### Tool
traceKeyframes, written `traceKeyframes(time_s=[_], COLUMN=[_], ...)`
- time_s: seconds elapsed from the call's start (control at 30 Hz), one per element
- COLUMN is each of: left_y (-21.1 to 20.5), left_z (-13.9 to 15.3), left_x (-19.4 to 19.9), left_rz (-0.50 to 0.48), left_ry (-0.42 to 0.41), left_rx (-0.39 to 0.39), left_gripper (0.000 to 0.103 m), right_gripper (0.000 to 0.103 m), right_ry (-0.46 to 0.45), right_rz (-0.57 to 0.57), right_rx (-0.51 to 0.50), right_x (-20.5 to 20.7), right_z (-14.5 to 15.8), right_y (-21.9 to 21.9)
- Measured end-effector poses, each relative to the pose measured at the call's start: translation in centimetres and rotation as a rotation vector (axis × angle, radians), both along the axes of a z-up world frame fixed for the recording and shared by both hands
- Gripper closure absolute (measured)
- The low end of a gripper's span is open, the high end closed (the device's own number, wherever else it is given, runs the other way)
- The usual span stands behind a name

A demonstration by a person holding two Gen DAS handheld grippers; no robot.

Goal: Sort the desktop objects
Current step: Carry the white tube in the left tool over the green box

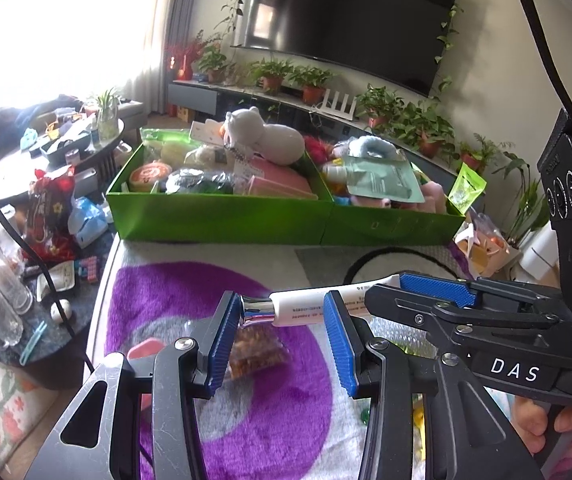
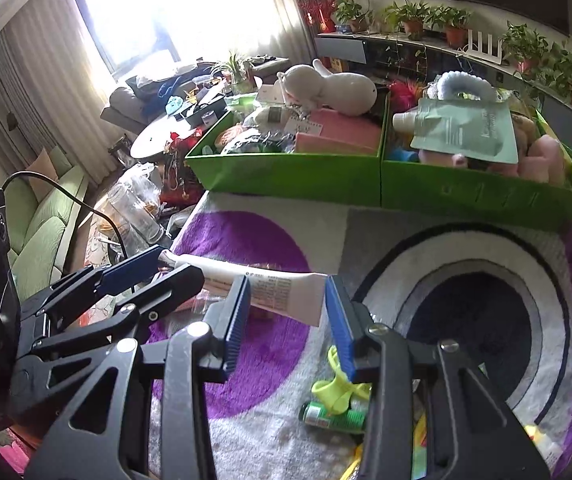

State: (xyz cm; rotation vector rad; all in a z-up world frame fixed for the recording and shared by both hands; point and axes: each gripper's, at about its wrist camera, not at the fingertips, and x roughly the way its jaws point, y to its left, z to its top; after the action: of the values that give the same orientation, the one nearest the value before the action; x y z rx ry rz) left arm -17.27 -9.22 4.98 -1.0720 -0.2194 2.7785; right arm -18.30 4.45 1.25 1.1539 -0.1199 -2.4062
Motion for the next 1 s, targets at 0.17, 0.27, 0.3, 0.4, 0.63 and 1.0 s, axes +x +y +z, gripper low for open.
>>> traceKeyframes(time_s=[0.17, 0.27, 0.3, 0.4, 0.63, 1.0], left_y=[0.0, -0.1, -0.1, -0.2, -0.1, -0.3], left_z=[0.2, 0.3, 0.3, 0.5, 1.0, 1.8], left_x=[-1.4, -2.1, -2.4, -3.4, -5.6, -9.5], left_rz=[-0.004, -0.002, -0.001, -0.002, -0.01, -0.013], left_ry=[-0.001, -0.002, 0.0, 0.0, 0.007, 0.015], left_rx=[0.003, 0.007, 0.008, 0.012, -0.003, -0.015], left_gripper=[0.06, 0.06, 0.06, 0.06, 0.06, 0.06], right_gripper=[0.063, 0.063, 0.063, 0.063, 0.063, 0.063], right_ry=[0.015, 0.012, 0.011, 0.013, 0.026, 0.01], right_rz=[-0.003, -0.011, -0.012, -0.014, -0.019, -0.048], right_rx=[0.001, -0.008, -0.01, -0.011, -0.015, -0.041], right_x=[-1.5, -2.3, -2.5, -3.3, -5.4, -9.6], right_z=[0.4, 0.5, 0.6, 0.8, 1.4, 1.8], right_y=[0.1, 0.2, 0.2, 0.3, 0.4, 0.5])
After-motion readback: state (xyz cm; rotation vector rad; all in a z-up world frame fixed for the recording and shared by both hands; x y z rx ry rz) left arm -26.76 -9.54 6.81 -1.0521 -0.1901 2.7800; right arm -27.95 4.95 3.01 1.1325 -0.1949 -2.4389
